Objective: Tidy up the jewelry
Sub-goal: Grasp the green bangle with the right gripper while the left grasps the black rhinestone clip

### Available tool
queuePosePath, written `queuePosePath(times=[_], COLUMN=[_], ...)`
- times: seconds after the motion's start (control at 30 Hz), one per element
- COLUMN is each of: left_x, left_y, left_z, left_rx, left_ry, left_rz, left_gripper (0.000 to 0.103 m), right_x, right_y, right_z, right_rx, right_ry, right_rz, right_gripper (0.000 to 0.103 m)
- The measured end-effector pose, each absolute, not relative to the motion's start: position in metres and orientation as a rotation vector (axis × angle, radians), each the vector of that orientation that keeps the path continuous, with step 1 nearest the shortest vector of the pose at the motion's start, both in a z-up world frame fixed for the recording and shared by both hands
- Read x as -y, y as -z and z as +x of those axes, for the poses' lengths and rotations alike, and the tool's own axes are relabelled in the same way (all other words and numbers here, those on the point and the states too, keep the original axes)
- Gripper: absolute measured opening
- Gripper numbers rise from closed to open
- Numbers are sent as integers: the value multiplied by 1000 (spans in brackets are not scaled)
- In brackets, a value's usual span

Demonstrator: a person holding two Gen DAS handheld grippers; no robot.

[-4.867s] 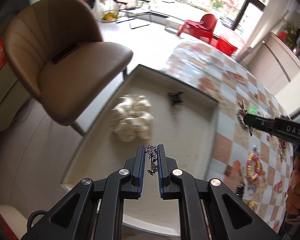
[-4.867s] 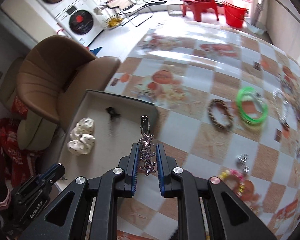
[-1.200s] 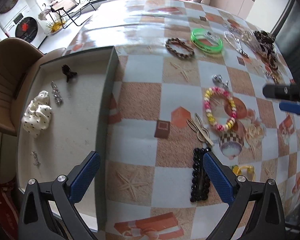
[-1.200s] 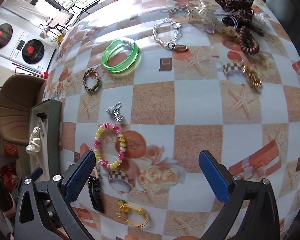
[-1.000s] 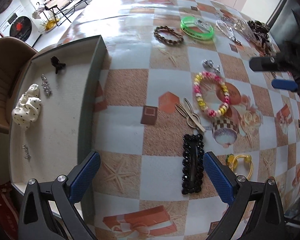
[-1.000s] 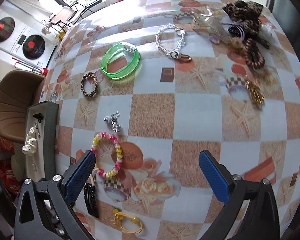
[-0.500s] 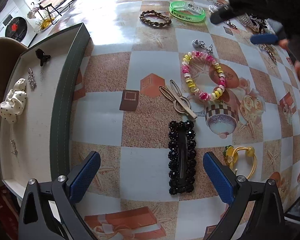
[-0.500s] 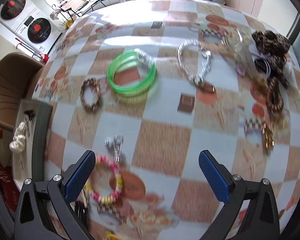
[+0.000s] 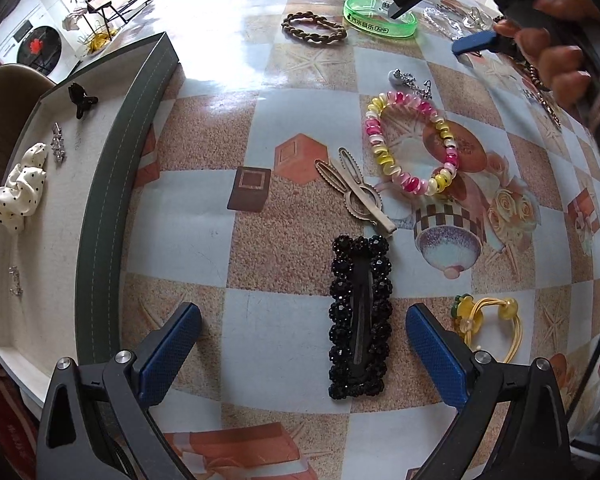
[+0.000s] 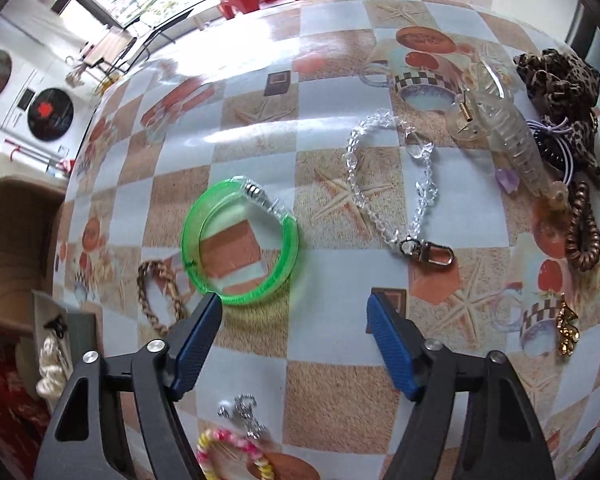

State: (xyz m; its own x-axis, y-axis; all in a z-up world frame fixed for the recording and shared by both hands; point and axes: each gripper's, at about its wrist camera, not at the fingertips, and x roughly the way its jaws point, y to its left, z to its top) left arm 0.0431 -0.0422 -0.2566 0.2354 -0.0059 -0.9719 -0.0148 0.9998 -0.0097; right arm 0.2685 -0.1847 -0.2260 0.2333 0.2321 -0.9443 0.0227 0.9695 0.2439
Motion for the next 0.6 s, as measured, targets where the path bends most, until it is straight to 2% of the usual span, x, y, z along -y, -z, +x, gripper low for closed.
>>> queuePosePath(times=[0.17, 0.3, 0.33, 0.4, 0.5, 0.6], left_x=[48, 53, 54, 52, 52, 46], left_y=[253, 248, 248, 244, 244, 239], left_z=[41, 39, 38, 38, 36, 37], left_rx=[-1319, -1307, -1302, -1296, -1291, -1293], left_ry=[9, 35, 35, 29, 22, 24], left_rz=[-24, -12, -11, -19, -27, -27], left_gripper=[95, 84, 79, 73, 64, 59], right_x=[163, 146, 145, 148, 158, 167], right_y=[227, 228, 228, 228, 227, 226], right_z=[275, 274, 273, 273, 273, 270], right_rx=[-1315, -1309, -1305, -1299, -1297, -1293], right_ry=[-116, -100, -88, -72, -70, -72], right_rz=[155, 49, 29, 20, 49, 70], right_gripper=[59, 41, 38, 23, 7, 7])
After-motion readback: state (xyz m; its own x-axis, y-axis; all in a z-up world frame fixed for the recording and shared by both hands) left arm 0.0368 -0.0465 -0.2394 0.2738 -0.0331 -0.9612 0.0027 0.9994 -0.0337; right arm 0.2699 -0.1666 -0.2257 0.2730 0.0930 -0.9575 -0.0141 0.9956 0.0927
